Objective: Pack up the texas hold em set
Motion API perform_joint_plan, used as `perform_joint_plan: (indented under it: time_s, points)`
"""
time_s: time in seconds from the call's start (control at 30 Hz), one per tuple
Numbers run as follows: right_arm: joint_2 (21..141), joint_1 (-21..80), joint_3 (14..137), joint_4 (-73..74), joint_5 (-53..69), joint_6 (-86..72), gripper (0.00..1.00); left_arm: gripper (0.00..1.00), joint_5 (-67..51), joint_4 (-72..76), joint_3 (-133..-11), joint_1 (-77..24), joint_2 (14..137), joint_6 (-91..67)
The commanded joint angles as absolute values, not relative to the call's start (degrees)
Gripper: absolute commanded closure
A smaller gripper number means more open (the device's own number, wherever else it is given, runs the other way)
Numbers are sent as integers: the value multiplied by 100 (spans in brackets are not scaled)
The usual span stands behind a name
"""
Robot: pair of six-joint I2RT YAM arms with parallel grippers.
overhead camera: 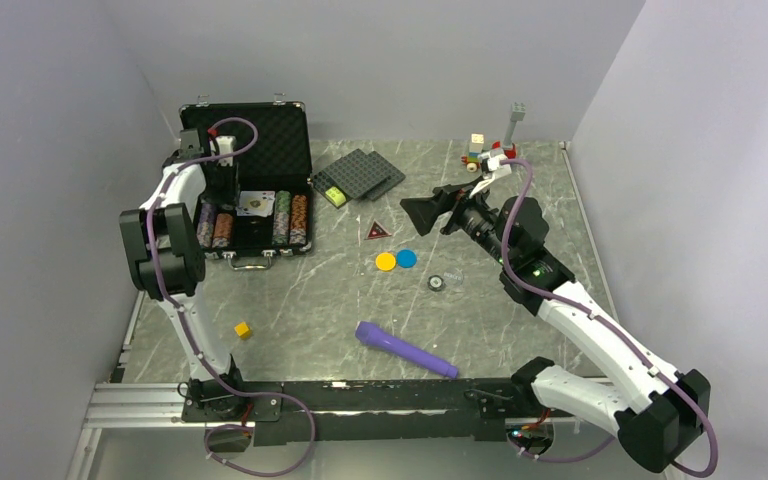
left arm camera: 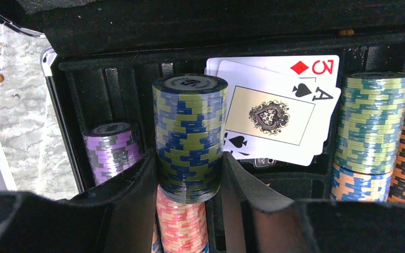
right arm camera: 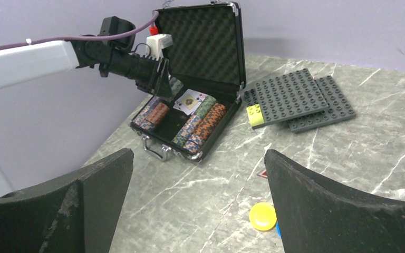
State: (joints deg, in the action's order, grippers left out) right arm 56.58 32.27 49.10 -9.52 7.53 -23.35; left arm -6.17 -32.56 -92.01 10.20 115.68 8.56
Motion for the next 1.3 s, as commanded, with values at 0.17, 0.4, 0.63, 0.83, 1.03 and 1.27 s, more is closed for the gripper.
perform_joint_plan:
  time_s: [0.17,0.4,0.63,0.83,1.03,1.27]
  points:
    - [5647,3206,4922,-1178,777,-2329,0,100,-518,-2940,-9491,1083,11607,914]
    - [5636,3200,4913,-1178,815,-2328,0,100,-353,-2977,-9479,1118,11719,931]
    - [5589,3202,4887,-1192,810,-2344,0,100,-257,-3022,-9454,1139,11742,928]
    - [5616,3204,4882,-1252,878,-2389,0,99,-70,-3135,-9523,1139,11840,876]
    - [5607,3205,4878,-1213,844,-2369,0,69,-18,-3185,-9563,1134,11803,827]
    - [5634,3208,4878,-1232,857,-2371,0,40,-17,-3171,-9575,1133,11642,770]
